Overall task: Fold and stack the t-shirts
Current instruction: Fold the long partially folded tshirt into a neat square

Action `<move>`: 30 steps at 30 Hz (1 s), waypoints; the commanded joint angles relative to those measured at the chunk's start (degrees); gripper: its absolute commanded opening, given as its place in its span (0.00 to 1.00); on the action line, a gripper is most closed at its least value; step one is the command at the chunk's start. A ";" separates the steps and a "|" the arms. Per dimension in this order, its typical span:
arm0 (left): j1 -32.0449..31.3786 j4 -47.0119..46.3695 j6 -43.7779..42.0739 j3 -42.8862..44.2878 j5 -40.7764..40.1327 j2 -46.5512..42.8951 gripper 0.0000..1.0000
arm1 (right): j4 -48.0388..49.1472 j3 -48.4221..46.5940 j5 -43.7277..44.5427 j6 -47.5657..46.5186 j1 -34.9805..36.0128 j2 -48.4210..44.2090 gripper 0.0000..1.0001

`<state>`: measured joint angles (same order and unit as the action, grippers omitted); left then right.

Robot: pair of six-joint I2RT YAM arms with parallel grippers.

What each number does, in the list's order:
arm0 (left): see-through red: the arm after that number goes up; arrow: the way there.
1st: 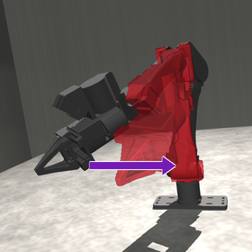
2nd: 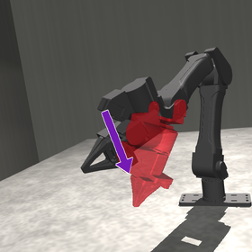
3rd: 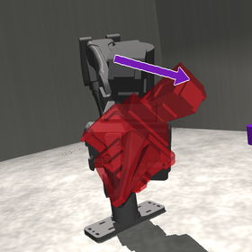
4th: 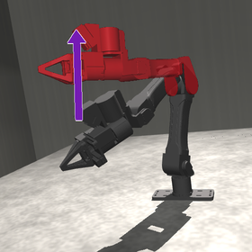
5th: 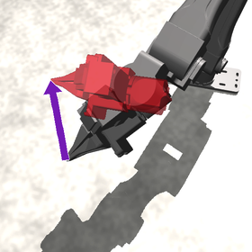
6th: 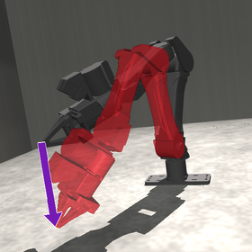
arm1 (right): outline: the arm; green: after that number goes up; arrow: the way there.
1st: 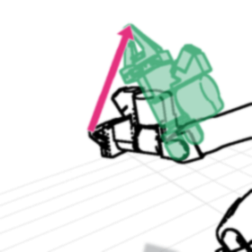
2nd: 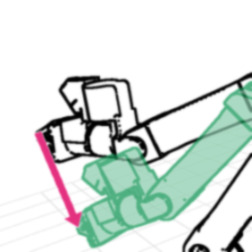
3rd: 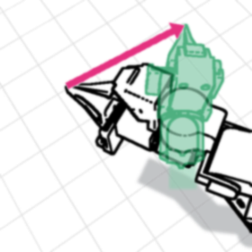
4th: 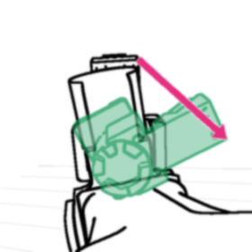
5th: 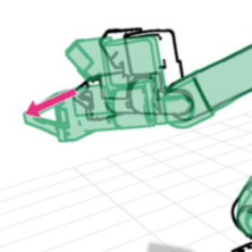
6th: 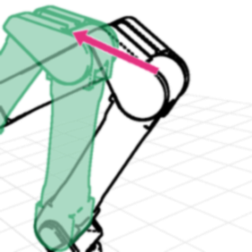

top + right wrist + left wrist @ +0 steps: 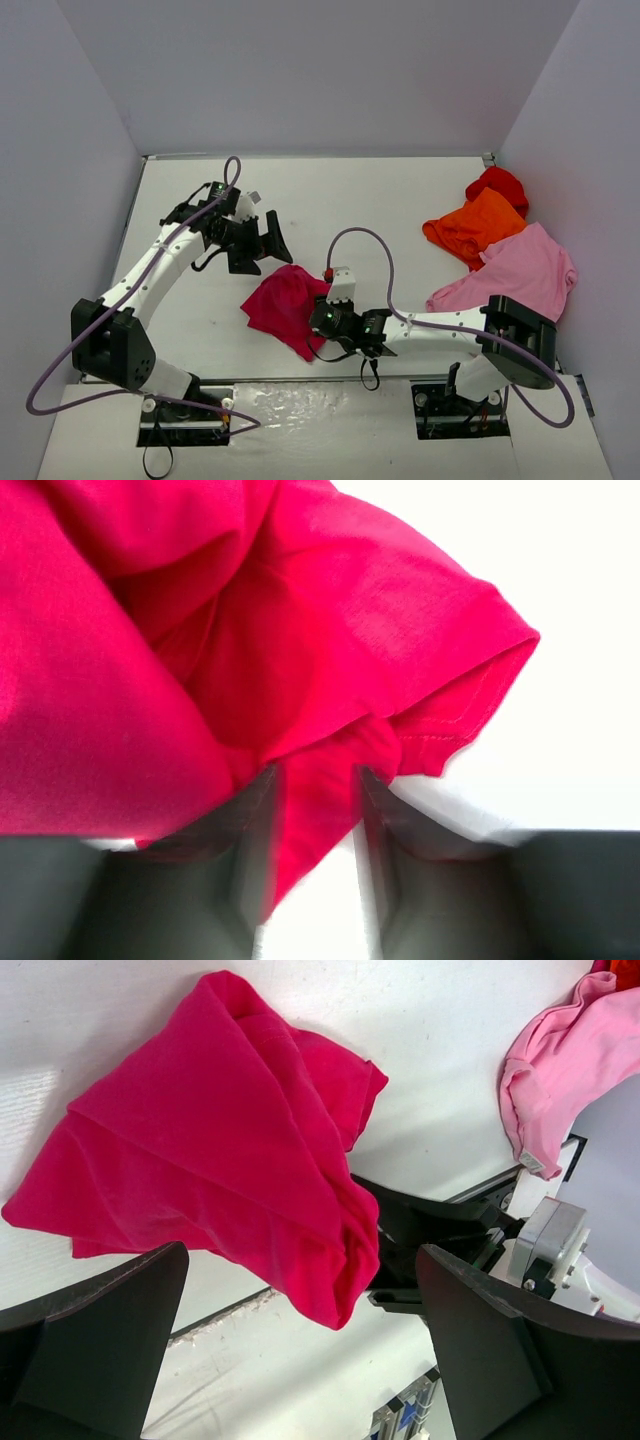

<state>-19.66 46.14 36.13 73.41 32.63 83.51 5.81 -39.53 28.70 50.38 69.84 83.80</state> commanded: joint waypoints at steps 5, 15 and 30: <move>0.06 -3.00 -0.31 -3.20 -1.73 -5.20 0.97 | 5.06 0.18 -4.76 -5.47 1.26 -3.61 0.50; 0.06 -5.38 0.86 -6.89 -1.65 -6.27 0.97 | 9.24 2.31 -9.81 -7.49 1.43 -6.86 0.53; 0.06 -5.44 0.22 -7.87 -2.40 -5.61 0.97 | 19.07 1.80 -13.87 -9.16 1.44 2.30 0.54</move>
<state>-19.66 42.43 36.62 64.84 30.81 79.81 18.56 -36.01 15.83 43.09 70.94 82.68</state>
